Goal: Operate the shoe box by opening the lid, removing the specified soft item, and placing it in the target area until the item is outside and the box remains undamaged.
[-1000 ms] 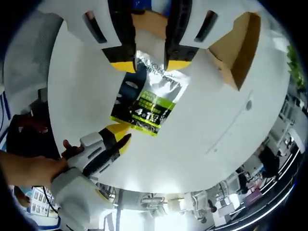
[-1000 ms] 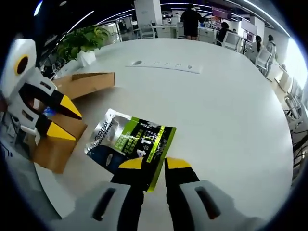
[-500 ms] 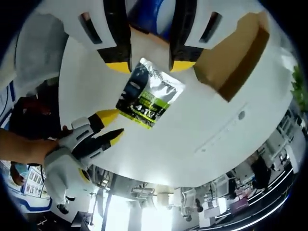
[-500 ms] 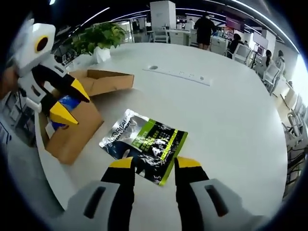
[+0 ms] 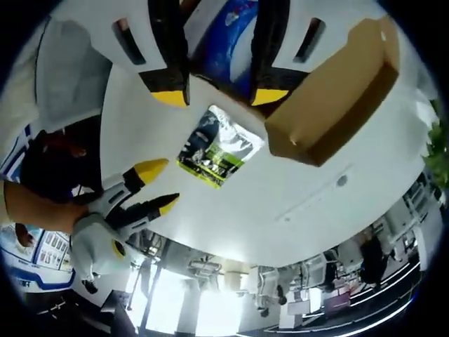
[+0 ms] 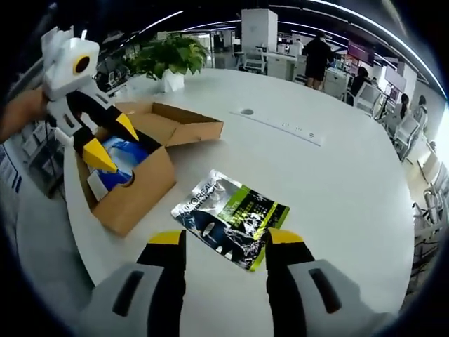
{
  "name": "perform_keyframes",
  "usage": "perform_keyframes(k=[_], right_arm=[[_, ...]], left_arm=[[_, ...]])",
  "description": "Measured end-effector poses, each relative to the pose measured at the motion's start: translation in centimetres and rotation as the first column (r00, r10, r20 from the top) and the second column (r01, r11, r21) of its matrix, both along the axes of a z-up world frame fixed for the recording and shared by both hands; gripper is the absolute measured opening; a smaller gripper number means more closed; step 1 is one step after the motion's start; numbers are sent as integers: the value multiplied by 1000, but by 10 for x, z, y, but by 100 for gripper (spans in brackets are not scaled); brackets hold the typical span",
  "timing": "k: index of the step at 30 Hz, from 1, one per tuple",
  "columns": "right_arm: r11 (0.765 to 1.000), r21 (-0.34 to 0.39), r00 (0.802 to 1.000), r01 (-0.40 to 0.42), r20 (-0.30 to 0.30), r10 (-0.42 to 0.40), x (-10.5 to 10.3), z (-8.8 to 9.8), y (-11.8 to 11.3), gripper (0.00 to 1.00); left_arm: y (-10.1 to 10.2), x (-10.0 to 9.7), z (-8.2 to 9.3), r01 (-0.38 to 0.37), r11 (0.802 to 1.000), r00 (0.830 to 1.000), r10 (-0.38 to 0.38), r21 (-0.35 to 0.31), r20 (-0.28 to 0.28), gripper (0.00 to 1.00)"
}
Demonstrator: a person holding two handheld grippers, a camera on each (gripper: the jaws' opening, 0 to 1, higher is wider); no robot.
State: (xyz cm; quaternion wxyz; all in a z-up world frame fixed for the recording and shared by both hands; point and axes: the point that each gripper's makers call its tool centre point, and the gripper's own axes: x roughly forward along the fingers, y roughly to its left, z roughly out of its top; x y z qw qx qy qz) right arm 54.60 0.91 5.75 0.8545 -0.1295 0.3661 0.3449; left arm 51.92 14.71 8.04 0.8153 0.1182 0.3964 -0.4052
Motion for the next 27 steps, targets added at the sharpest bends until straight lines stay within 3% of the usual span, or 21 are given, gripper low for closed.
perform_keyframes(k=[16,27], right_arm=[[991,55,991,-124,48,121,-15,20,53,43],[968,42,963,-247,122,240,-16,33,91,36]], left_arm=[[32,-24,6,55,998,998,-55,-1,40,36],[49,-34,-2,90,996,995,-91,24,36,34]])
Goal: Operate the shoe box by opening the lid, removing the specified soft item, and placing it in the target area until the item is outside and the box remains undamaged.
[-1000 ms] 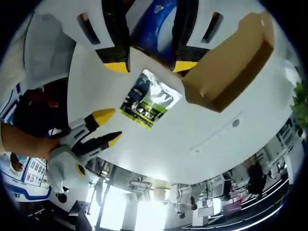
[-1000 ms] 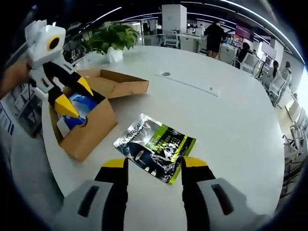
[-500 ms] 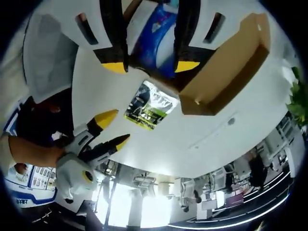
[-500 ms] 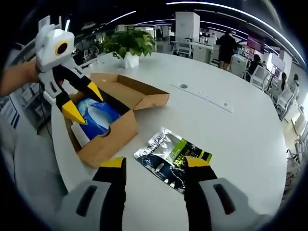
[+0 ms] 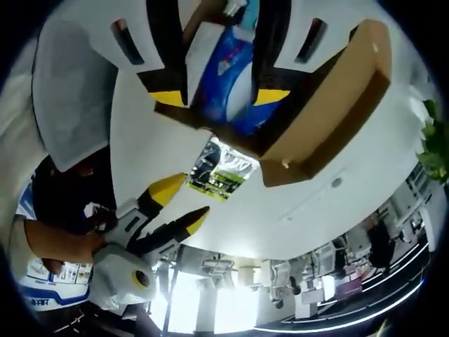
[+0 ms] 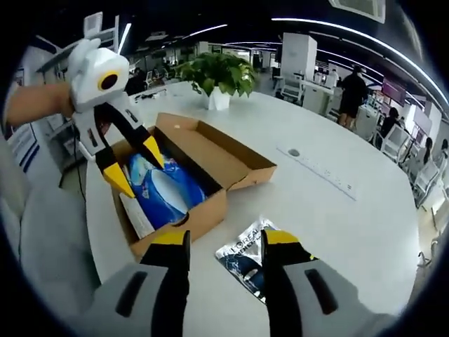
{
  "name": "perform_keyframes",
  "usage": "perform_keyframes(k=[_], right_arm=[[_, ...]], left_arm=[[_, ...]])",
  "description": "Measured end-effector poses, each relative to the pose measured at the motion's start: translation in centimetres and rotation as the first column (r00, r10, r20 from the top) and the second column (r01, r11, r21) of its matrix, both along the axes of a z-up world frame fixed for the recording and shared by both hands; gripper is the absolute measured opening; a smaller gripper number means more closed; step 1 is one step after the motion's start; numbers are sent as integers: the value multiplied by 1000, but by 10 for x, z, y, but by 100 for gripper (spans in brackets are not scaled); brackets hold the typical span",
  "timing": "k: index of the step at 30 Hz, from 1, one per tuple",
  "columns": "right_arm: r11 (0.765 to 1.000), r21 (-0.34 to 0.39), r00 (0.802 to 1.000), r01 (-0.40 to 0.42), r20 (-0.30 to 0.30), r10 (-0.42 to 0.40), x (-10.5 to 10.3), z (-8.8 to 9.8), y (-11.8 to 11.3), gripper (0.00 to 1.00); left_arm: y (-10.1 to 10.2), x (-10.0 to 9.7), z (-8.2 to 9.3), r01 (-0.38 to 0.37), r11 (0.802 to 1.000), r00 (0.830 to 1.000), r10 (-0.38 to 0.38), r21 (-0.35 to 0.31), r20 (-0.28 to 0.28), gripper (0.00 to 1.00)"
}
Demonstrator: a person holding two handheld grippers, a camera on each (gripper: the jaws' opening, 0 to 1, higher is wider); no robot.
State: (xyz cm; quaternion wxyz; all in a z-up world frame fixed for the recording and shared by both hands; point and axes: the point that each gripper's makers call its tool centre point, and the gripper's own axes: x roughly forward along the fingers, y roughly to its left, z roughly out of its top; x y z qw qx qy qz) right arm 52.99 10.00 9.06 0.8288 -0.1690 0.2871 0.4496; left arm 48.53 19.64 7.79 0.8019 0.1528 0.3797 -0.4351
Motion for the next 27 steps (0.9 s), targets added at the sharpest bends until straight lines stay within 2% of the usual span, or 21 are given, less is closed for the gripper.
perform_keyframes(k=[8,19,27], right_arm=[[997,-19,996,-75,37,75,0,-2,23,30],[991,-16,990,-135,30,136,1,-9,51,25],[976,-47,975,-214,44,216,-2,-21,76,20]], left_arm=[[7,-3,-15,63,995,998,-62,74,-7,28],[9,-1,-35,109,986,994,-104,123,-43,21],[10,0,-43,130,980,991,-122,151,-59,13]])
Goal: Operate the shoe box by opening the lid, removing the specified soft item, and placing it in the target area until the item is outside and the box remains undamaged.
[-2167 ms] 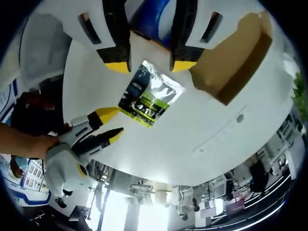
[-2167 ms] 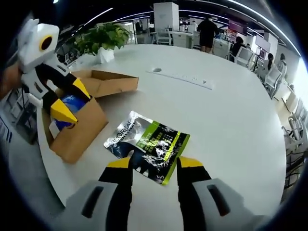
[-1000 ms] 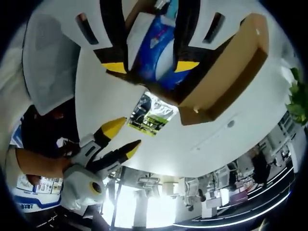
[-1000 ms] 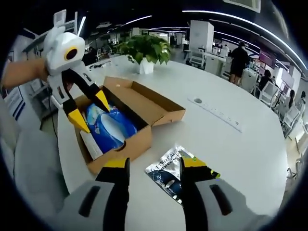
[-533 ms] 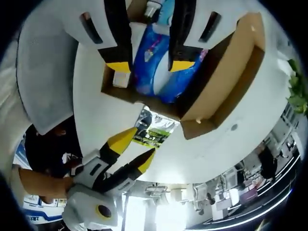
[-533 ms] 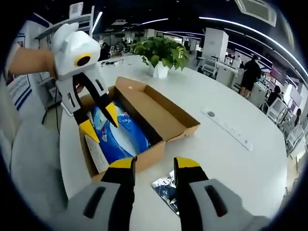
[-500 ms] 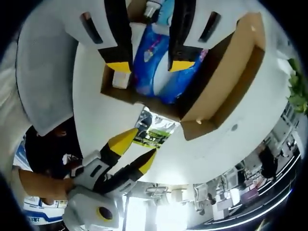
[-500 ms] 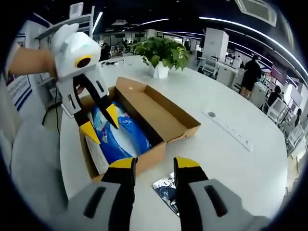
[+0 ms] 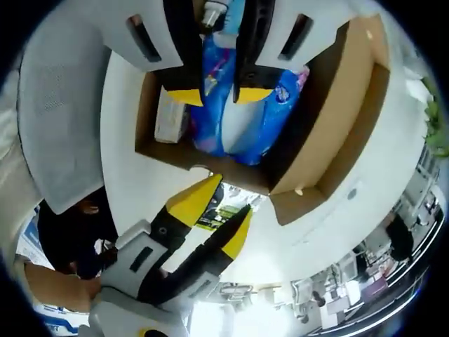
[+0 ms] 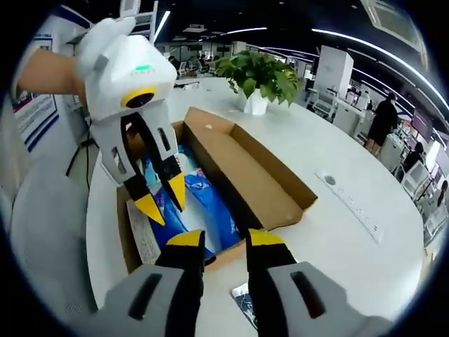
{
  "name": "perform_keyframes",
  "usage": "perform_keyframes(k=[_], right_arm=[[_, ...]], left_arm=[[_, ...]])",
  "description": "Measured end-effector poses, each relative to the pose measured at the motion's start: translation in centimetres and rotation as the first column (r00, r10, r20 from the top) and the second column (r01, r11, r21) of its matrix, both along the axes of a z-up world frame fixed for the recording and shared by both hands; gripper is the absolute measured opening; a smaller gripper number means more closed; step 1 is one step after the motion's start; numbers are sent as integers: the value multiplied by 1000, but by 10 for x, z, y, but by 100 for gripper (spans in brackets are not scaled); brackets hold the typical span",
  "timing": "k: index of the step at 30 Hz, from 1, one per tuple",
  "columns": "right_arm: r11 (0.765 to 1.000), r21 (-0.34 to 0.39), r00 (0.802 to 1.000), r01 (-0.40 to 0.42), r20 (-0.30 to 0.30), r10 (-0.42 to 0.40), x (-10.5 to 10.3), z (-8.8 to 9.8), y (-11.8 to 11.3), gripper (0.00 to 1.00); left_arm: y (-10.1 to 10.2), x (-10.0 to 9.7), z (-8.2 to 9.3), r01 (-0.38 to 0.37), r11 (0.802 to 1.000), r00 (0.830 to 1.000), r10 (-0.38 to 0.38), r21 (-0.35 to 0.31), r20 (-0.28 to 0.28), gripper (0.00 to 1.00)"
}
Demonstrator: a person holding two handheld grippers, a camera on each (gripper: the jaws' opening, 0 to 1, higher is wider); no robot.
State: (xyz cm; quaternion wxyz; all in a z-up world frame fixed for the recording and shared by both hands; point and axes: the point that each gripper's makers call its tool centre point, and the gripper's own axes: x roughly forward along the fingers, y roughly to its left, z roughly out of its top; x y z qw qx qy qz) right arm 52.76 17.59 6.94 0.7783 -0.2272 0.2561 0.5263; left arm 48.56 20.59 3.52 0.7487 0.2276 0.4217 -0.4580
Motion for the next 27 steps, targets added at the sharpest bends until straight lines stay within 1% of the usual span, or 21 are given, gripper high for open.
perform_keyframes(k=[4,7,10,13,15,18,21,24,27], right_arm=[[999,-25,1000,-31,0,31,-1,-10,11,18],[998,-47,999,-51,11,51,0,-16,17,18],[996,-65,998,-65,15,66,2,-22,23,16],[994,-87,997,-66,24,69,5,-29,26,14],[995,-89,998,-54,37,57,8,-30,28,13],[994,-101,997,-47,53,53,11,-34,32,8],[995,-91,998,-31,47,36,13,-34,33,0],[996,-85,998,-29,48,33,14,-33,35,0],[997,-73,998,-34,55,38,12,-28,37,0]], left_arm=[[0,-1,-1,-2,1000,1000,2,0,-10,8],[1,-1,-2,-4,1000,1000,5,7,-15,4],[1,-2,-3,-8,1000,1000,8,4,-24,2],[1,-2,-2,-20,1000,999,20,-5,-29,0],[2,-2,-1,-38,999,999,37,-18,-39,0],[2,-2,-1,-48,999,998,47,-26,-47,0],[2,-2,0,-63,998,997,61,-32,-48,0],[3,-2,4,-72,997,996,70,-38,-49,0],[5,-2,7,-78,996,996,76,-41,-51,0]])
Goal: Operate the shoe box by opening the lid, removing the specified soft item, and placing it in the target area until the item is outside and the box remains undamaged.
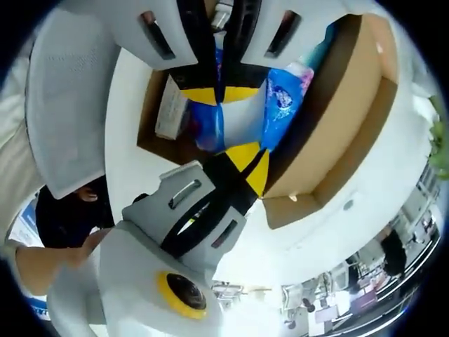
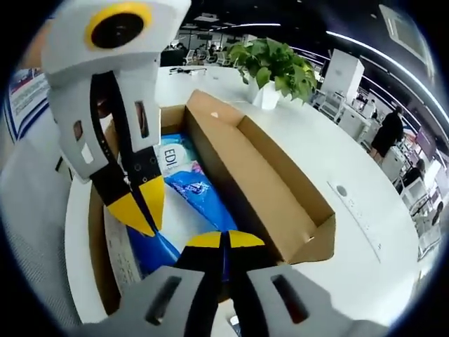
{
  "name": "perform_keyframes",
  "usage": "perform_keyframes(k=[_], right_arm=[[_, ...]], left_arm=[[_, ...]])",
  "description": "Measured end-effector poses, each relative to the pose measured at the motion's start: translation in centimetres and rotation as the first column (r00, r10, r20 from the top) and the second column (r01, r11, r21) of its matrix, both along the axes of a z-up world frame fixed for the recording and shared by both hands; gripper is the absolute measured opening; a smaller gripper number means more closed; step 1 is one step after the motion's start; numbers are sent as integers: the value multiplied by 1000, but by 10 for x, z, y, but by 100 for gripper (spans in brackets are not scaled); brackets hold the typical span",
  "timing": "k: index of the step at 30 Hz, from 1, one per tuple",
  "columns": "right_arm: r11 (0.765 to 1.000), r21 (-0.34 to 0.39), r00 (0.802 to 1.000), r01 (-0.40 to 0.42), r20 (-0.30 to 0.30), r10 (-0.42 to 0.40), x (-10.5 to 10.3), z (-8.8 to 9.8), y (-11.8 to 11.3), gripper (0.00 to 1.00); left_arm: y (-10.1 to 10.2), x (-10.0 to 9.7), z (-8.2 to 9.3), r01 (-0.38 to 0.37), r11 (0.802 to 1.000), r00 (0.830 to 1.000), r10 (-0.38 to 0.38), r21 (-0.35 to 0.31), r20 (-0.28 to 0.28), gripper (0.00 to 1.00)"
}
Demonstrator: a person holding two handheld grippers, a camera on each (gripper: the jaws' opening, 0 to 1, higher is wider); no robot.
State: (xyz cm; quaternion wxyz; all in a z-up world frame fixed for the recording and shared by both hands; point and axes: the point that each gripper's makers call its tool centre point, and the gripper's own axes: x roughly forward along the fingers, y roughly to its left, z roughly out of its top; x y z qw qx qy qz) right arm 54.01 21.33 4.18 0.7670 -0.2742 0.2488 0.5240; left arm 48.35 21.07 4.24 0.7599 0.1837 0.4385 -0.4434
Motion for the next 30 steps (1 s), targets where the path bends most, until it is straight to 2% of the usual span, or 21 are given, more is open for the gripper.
perform_keyframes(k=[18,30], right_arm=[[998,59,999,-21,45,18,-1,34,14,0],[995,94,998,-21,52,16,-4,62,15,0]], left_arm=[[15,-6,24,-26,1000,999,26,-4,31,0],[14,-10,52,-16,999,998,17,-32,59,0]])
